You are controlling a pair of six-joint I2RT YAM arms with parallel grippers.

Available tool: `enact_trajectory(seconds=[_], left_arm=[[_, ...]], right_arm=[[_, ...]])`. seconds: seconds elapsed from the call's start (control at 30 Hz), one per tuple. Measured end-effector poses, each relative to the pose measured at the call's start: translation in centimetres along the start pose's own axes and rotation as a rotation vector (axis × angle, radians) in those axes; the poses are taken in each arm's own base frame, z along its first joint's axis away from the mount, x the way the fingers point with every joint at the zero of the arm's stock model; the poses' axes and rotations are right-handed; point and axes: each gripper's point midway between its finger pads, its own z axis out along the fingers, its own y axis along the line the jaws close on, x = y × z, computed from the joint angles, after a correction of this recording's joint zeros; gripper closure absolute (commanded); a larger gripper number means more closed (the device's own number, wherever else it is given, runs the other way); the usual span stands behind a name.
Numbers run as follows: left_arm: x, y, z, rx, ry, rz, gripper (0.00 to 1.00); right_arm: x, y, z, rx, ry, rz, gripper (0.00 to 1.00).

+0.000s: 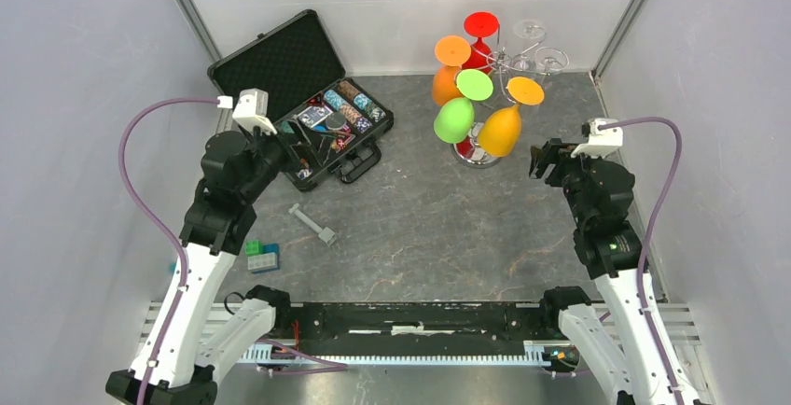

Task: Take the wine glass off the wine glass rack

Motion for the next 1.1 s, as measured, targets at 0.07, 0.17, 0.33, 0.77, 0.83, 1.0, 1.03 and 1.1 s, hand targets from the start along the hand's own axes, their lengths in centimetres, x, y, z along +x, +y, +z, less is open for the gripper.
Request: enact_trajectory(seconds=[0.07, 0.17, 0.33, 0.77, 0.83, 1.0, 1.03, 1.1], left_arm=[[-0.1, -0.1, -0.1, 0.002, -0.006, 0.001, 0.00], [-0.3, -0.2, -0.1, 0.011, -0.019, 0.004, 0.00], [-0.1, -1.0, -0.4, 0.065, -0.024, 0.010, 0.00], [1.0, -2.1, -0.3, 0.147, 0.010, 0.014, 0.00], [1.1, -2.2, -0.3, 0.151, 0.012, 0.014, 0.00], [1.3, -2.2, -0.2, 0.154, 0.018, 0.014, 0.00], [1.4, -2.1, -0.2, 0.153, 0.020, 0.013, 0.00], [1.5, -2.1, 0.0, 0.151, 0.023, 0.012, 0.00]], right_arm=[[0.2, 0.9, 0.0, -0.053, 0.009, -0.003, 0.18], [0.4, 3.2, -0.2, -0.185, 0.024, -0.017, 0.15], [0.5, 7.0, -1.0, -0.409, 0.049, -0.008, 0.12], [-8.4, 5.1, 0.4, -0.188, -0.072, 0.212, 0.02], [-8.3, 4.5, 0.8, -0.143, -0.071, 0.265, 0.02], [-8.2, 3.9, 2.3, -0.078, -0.067, 0.387, 0.02], [-8.3, 3.9, 2.6, -0.075, -0.074, 0.413, 0.03], [-8.8, 4.1, 3.2, -0.075, -0.090, 0.463, 0.03]])
